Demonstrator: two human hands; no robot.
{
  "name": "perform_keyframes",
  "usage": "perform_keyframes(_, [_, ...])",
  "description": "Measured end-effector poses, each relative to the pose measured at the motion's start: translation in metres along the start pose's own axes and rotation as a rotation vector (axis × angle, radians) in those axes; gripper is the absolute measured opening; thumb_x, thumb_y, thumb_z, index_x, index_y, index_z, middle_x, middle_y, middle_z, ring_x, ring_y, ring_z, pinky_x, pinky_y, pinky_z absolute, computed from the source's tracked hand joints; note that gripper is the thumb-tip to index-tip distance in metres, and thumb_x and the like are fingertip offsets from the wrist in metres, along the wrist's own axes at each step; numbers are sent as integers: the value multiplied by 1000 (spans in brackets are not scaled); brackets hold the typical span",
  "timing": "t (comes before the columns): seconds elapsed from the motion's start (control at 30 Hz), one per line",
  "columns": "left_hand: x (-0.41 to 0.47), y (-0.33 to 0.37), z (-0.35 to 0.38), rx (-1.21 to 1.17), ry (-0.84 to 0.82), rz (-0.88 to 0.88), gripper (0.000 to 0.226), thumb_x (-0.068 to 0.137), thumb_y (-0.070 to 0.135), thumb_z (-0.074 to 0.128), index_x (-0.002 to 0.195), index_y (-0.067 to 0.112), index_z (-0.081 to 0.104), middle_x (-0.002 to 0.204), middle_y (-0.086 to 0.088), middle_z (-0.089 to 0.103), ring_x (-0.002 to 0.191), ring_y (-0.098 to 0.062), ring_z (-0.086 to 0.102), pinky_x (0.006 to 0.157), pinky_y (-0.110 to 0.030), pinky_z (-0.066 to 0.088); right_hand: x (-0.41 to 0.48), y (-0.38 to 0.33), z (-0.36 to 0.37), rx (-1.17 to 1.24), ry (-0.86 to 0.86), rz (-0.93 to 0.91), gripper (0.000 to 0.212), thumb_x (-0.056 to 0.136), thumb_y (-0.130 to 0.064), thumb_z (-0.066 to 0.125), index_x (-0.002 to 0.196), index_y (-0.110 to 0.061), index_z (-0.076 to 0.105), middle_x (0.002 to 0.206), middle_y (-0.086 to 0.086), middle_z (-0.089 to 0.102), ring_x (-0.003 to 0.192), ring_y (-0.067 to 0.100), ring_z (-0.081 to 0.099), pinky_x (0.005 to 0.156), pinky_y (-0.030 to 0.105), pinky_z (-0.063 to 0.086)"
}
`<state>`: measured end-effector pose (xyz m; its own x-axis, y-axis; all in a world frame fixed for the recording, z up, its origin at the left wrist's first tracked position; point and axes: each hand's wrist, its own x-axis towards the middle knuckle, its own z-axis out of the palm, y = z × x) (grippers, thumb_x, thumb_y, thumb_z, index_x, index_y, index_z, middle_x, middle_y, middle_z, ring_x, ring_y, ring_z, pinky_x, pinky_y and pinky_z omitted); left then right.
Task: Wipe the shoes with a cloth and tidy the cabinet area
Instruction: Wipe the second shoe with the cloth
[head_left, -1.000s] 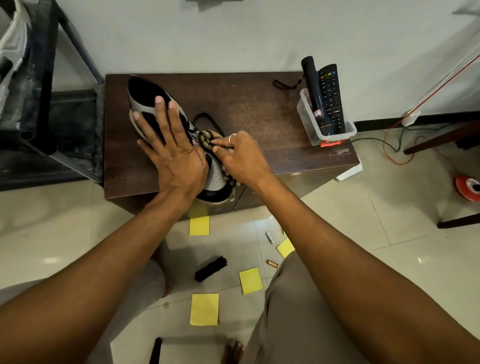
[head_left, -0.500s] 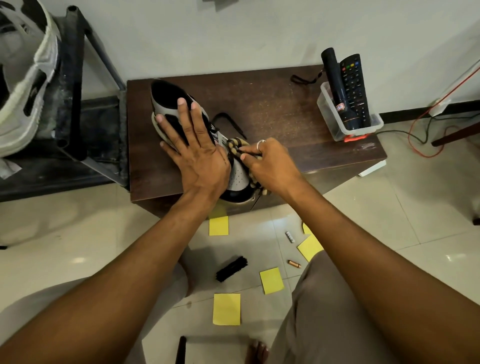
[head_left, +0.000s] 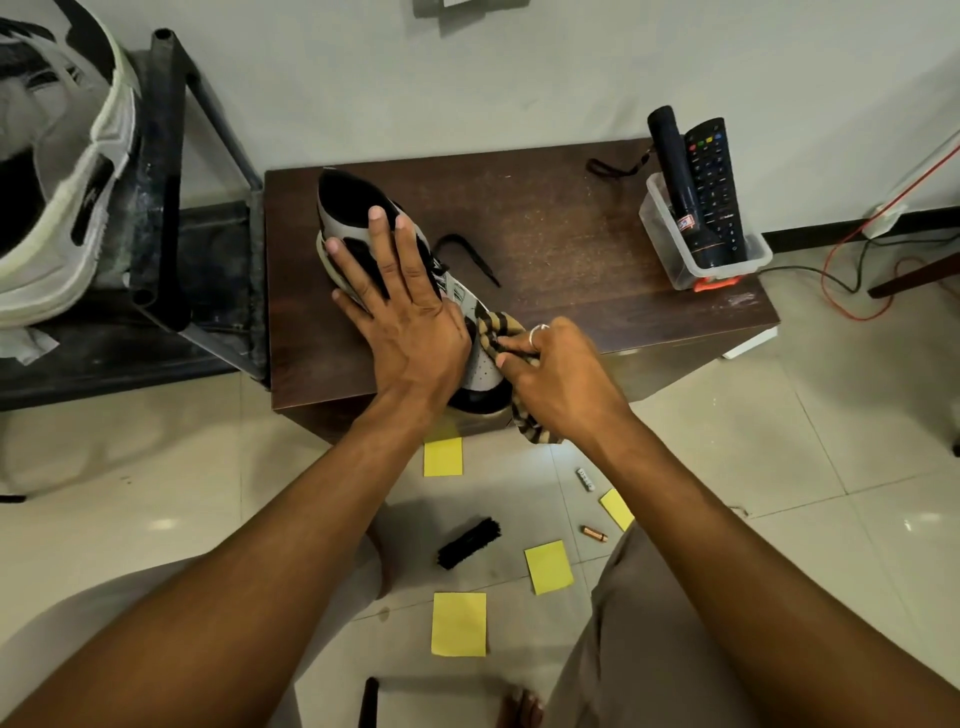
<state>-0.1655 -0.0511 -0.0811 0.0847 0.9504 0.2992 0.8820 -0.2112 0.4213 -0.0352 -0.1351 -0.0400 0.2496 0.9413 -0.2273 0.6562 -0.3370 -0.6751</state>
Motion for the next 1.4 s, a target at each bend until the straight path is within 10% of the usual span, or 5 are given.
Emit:
perform_keyframes(0.3, [2, -2, 1, 2, -4, -3, 82, 93, 27, 44, 159, 9, -2, 169, -18, 6, 149, -56, 1, 111, -75, 23, 43, -19, 7, -54, 87, -22, 25, 96, -26, 67, 118, -18, 75, 117, 8, 72, 100, 20, 70, 90, 35, 59])
perform_keyframes(0.6, [-1, 0, -1, 4, -5, 8, 79, 94, 26, 41, 160, 6, 2, 168, -18, 4, 149, -56, 1, 112, -74, 23, -18, 1, -12, -8, -83, -3, 29, 100, -25, 64, 128, -21, 70, 86, -23, 49, 75, -7, 52, 61, 1, 40])
perform_keyframes(0.77, [-1, -1, 0, 19, -21, 16, 81, 94, 28, 42, 160, 4, 2, 168, -19, 4, 149, -57, 1, 112, -74, 21, 25, -10, 1, -20, 33, -70, 24, 97, -24, 66, 117, -18, 77, 104, 4, 75, 88, 16, 72, 83, 35, 62])
perform_keyframes(1.27, [0, -2, 3, 7, -28, 32, 84, 91, 25, 41, 159, 6, -4, 168, -18, 1, 149, -57, -1, 112, -75, 21, -14, 0, -10, -22, -51, -6, 31, 99, -27, 65, 129, -21, 70, 101, -21, 58, 94, -2, 57, 79, 6, 43])
perform_keyframes(1.4, [0, -3, 3, 8, -25, 31, 85, 92, 29, 42, 159, 7, -5, 169, -18, 2, 149, -57, 0, 112, -75, 21, 20, -11, 2, -33, 54, -57, 27, 96, -28, 67, 120, -21, 75, 114, -1, 73, 97, 14, 70, 88, 33, 60])
